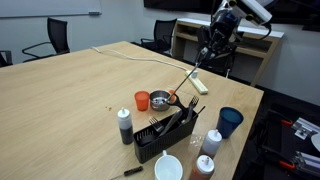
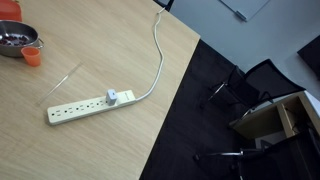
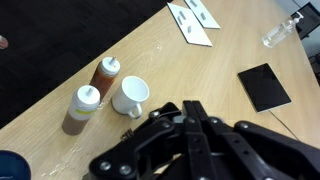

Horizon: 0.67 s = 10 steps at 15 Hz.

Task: Pick up the peeler from the table and put it in the utensil holder. Pick up the butter knife from the utensil holder and put it on the table.

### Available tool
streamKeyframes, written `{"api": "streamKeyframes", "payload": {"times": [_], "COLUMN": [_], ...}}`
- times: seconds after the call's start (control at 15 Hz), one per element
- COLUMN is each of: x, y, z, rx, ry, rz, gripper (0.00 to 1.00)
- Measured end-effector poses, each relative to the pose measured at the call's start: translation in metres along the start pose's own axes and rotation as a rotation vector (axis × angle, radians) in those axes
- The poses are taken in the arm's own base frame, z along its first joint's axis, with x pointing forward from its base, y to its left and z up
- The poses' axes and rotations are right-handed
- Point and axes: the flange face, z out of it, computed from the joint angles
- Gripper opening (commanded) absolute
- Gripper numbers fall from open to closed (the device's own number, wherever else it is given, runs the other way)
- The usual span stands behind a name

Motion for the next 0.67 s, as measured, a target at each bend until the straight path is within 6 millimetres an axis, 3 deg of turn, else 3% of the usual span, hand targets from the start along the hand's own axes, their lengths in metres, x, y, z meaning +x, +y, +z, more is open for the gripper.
{"api": "streamKeyframes", "payload": {"times": [0.33, 0.67], "x": [0.002, 0.026], "y": [0.003, 0.043], "z": [-0.051, -0.096], "rx": [0.104, 0.246], "ry": [0.202, 0.425], "rz": [-0.092, -0.21], "gripper": [0.0, 0.0]}}
